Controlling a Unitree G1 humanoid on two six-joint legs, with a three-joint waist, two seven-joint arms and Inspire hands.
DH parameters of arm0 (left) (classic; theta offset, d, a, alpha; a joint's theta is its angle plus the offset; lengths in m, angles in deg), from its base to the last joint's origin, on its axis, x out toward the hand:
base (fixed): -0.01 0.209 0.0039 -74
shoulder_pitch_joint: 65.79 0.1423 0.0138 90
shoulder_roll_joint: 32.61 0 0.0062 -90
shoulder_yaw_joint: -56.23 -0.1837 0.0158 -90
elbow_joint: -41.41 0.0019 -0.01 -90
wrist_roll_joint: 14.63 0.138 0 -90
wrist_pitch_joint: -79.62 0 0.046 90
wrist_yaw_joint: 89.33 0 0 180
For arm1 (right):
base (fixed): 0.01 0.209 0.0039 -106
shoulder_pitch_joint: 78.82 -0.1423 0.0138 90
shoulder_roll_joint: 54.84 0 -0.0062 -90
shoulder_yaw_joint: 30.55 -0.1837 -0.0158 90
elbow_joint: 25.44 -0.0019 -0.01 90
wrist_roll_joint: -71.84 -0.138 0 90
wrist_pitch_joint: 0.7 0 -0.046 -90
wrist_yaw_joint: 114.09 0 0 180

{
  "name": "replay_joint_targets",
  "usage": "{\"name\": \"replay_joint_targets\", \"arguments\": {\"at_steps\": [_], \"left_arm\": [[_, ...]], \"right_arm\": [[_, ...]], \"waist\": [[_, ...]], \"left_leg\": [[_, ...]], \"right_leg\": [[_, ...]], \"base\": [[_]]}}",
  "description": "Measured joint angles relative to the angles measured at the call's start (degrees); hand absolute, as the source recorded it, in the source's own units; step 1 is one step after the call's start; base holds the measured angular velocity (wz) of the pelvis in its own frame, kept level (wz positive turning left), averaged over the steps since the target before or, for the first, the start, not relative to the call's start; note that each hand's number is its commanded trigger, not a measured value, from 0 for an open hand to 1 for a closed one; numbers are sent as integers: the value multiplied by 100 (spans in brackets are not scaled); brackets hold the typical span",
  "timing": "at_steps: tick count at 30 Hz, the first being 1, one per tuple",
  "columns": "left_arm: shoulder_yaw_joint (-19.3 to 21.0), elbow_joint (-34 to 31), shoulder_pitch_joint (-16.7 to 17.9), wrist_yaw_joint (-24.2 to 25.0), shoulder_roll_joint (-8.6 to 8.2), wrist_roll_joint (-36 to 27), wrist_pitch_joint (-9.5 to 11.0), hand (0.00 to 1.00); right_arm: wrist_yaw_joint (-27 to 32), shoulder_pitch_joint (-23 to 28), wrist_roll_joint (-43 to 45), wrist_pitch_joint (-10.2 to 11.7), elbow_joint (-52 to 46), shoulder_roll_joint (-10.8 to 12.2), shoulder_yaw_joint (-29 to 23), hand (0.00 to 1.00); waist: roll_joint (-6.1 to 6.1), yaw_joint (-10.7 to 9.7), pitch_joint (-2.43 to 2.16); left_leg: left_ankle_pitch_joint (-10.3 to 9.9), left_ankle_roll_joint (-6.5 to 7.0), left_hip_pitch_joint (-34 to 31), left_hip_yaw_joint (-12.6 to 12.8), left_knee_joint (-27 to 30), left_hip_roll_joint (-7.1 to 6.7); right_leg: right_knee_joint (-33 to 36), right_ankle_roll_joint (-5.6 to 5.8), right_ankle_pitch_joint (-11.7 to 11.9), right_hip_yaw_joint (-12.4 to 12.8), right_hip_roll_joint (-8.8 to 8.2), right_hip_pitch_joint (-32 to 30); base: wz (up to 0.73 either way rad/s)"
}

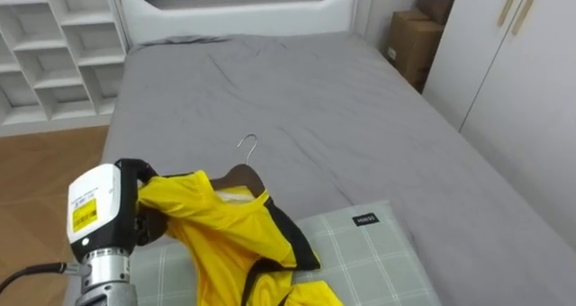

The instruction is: Hang clothes

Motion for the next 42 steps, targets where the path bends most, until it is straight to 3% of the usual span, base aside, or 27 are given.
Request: {"name": "replay_joint_targets", "arguments": {"at_steps": [4, 15, 18, 24, 30, 42], "left_arm": [[0, -121, 93, 34, -13, 22, 16, 100], [-16, -186, 185, 239, -20, 257, 27, 100], [-23, -191, 185, 239, -27, 257, 34, 100], [-29, -247, 186, 274, -39, 324, 34, 100], [-138, -751, 185, 369, -108, 529, 34, 100], [-178, -762, 145, 682, -172, 534, 70, 100]], "right_arm": [[25, -2, 128, 105, -626, -8, 1, 0], [-670, -318, 122, 98, -2100, -224, 184, 0], [-925, -433, 93, 98, -2344, -253, 348, 0], [-1352, -775, 52, 98, -2464, -317, 705, 0], [-1679, -1049, -54, 95, -2467, -322, 793, 0], [-2111, -1152, -344, 100, -2459, -323, 1017, 0]], "waist": [[-101, 12, -23], [-23, 163, -3], [-15, 291, 2], [-35, 341, 3], [-96, 410, 25], [-159, 541, 59]], "left_leg": [[0, 0, 14, 4, -1, 0], [-1, -3, 7, 38, 1, 6], [0, -5, -7, 37, 2, 9], [0, -5, -12, 14, -4, 9], [0, -5, -4, 12, -10, 8], [0, -5, -5, -76, -16, 5]], "right_leg": [[-6, 0, 0, -4, 0, 20], [16, -10, 9, -1, 9, -9], [6, -10, 9, -5, 12, -22], [-6, -10, 9, -76, -33, -16], [-11, -10, 9, -132, -47, -3], [-97, -12, 10, -182, -39, 71]], "base": [[0], [-1], [0], [1], [0], [3]]}}
